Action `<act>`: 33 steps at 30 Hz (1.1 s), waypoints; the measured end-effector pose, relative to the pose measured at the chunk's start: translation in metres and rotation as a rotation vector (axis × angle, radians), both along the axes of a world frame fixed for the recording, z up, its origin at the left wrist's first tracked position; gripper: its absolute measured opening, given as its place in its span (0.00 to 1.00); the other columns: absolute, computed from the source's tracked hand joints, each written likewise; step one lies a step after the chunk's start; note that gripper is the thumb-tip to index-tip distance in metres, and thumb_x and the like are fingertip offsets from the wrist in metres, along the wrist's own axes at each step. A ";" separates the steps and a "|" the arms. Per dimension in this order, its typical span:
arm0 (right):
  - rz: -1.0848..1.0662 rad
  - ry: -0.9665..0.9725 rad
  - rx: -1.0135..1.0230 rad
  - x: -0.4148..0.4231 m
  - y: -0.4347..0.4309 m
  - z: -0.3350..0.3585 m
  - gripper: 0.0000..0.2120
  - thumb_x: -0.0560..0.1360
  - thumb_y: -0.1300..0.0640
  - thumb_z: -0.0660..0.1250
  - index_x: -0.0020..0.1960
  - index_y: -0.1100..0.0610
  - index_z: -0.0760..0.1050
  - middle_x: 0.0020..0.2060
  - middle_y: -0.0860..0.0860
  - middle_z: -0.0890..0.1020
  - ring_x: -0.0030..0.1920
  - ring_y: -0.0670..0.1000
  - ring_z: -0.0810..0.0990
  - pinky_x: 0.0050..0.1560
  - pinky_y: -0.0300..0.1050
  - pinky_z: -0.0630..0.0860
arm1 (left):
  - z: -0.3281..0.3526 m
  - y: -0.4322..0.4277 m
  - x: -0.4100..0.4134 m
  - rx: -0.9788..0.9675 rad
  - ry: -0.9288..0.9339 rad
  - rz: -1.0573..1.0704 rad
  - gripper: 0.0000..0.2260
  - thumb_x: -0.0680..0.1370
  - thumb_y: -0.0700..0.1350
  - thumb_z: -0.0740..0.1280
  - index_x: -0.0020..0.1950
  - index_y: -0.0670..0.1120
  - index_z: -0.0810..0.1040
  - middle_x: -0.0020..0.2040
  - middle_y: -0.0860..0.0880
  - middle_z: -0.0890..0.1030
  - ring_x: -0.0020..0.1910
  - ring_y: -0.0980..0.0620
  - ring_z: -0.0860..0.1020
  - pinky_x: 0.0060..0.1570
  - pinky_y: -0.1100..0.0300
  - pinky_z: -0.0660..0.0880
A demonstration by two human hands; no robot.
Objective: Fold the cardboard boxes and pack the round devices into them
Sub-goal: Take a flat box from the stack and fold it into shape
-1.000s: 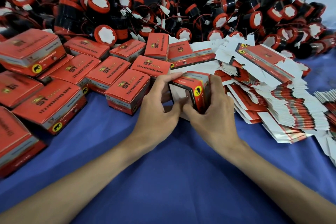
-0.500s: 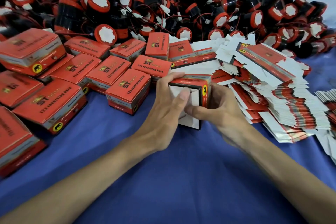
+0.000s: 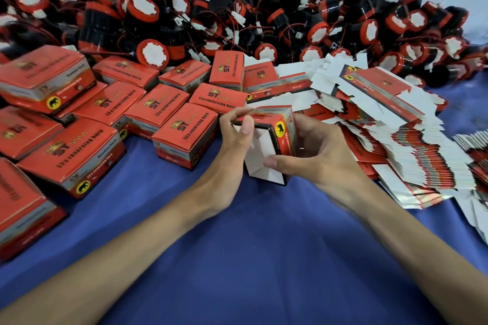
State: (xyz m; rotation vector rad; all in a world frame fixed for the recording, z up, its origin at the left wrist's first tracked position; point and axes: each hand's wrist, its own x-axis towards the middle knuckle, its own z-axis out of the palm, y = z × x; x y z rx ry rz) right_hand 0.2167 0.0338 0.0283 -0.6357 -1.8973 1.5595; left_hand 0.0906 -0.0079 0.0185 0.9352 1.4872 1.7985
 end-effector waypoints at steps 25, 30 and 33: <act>-0.152 0.027 0.106 -0.001 -0.004 -0.006 0.23 0.63 0.62 0.73 0.55 0.50 0.71 0.48 0.48 0.84 0.50 0.47 0.84 0.47 0.40 0.80 | -0.037 -0.022 -0.014 0.173 0.167 -0.415 0.25 0.73 0.36 0.65 0.68 0.52 0.67 0.60 0.59 0.79 0.64 0.57 0.76 0.54 0.66 0.75; -0.214 0.012 0.209 -0.004 -0.007 -0.011 0.20 0.63 0.59 0.72 0.53 0.48 0.71 0.47 0.45 0.84 0.47 0.47 0.84 0.46 0.43 0.81 | -0.033 -0.024 -0.011 0.192 0.209 -0.286 0.21 0.73 0.37 0.65 0.63 0.54 0.70 0.54 0.57 0.81 0.56 0.58 0.79 0.49 0.67 0.76; -0.225 0.016 0.221 -0.006 -0.010 -0.013 0.19 0.64 0.57 0.73 0.52 0.47 0.71 0.47 0.45 0.84 0.47 0.47 0.84 0.47 0.47 0.82 | -0.033 -0.025 -0.011 0.196 0.217 -0.261 0.19 0.74 0.37 0.64 0.61 0.55 0.70 0.51 0.61 0.82 0.54 0.61 0.80 0.48 0.69 0.76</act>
